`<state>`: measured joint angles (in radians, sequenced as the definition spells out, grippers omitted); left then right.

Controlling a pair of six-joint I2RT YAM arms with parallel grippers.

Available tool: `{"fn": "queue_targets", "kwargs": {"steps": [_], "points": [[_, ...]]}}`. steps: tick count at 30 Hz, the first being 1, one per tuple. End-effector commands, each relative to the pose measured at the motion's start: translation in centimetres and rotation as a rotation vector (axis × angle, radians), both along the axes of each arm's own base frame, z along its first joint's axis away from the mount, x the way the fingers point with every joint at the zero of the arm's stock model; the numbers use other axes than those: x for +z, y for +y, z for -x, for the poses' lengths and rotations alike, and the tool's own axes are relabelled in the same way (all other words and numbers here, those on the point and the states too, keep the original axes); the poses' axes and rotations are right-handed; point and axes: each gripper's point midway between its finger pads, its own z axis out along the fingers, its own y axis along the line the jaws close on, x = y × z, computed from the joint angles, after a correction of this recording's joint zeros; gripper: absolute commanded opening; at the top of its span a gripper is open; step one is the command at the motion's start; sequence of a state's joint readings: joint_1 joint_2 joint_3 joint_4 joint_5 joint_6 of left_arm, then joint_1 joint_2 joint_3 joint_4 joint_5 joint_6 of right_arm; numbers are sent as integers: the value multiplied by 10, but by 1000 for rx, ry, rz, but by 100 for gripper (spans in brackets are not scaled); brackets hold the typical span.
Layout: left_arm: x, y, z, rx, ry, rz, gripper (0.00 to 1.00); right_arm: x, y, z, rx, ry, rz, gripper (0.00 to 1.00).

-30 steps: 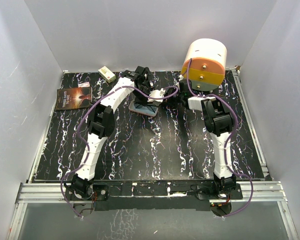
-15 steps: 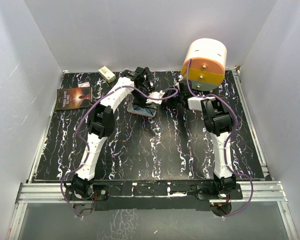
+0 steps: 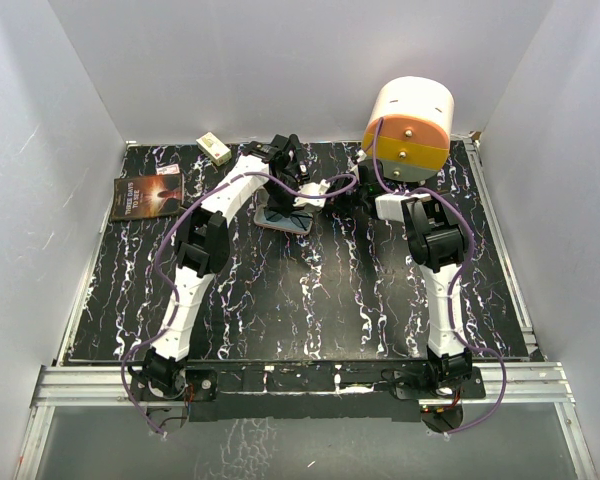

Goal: Organize the sunglasses
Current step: Place the sunglasses in the sunglasses case.

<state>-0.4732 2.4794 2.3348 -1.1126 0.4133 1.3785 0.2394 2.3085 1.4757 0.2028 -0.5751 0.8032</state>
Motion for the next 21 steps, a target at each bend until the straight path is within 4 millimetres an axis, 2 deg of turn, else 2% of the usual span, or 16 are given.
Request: {"fn": "queue_targets", "kwargs": {"steps": [1, 11, 21], "points": [[-6, 8, 8, 39, 45, -23, 0, 10, -2, -13, -14, -51, -19, 8], [-7, 13, 4, 55, 32, -56, 0, 11, -2, -13, -17, -52, -17, 8], [-16, 16, 5, 87, 46, -75, 0, 14, -3, -13, -21, -55, -15, 9]]}}
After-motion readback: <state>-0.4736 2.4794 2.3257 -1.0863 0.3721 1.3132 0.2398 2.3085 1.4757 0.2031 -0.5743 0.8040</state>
